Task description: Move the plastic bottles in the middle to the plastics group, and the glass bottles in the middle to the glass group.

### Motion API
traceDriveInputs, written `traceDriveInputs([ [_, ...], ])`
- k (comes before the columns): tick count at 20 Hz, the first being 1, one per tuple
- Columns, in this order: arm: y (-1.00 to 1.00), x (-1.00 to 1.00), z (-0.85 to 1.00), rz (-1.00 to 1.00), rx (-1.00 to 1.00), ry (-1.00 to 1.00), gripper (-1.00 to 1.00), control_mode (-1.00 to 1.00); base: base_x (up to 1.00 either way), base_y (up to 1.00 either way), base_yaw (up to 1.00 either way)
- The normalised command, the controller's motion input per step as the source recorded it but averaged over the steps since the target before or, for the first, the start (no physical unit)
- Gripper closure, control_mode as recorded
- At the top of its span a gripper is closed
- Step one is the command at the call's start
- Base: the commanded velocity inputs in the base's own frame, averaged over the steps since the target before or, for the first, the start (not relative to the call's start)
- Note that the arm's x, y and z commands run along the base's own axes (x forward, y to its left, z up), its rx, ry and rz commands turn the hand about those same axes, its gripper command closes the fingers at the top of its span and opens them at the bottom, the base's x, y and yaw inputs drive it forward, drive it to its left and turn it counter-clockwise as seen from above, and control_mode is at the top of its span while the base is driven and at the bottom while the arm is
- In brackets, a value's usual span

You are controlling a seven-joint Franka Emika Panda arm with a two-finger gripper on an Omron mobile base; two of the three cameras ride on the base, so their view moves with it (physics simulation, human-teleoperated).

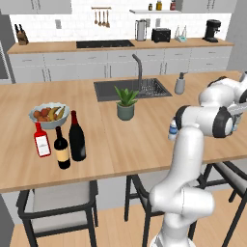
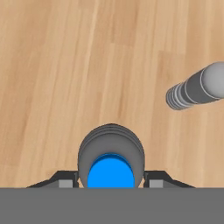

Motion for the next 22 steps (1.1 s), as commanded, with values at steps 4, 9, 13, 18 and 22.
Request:
traceDriveInputs([
  [4,-0.32,0.01,-0.08,0.0,0.0,0.0,1.0,-1.0,0.0,0.0,0.0],
  [9,-0.24,0.32,-0.13,0.0,0.0,0.0,1.0,-1.0,0.0,0.0,0.0],
  [13,-0.03,0.55,-0.02,0.0,0.0,0.0,1.0,-1.0,0.0,0.0,0.0],
  [18,0.0,0.04,-0.2,0.0,0.0,0.0,1.0,-1.0,0.0,0.0,0.0],
  [22,0.0,0.0,-0.67,0.0,0.0,0.0,1.0,-1.0,0.0,0.0,0.0],
])
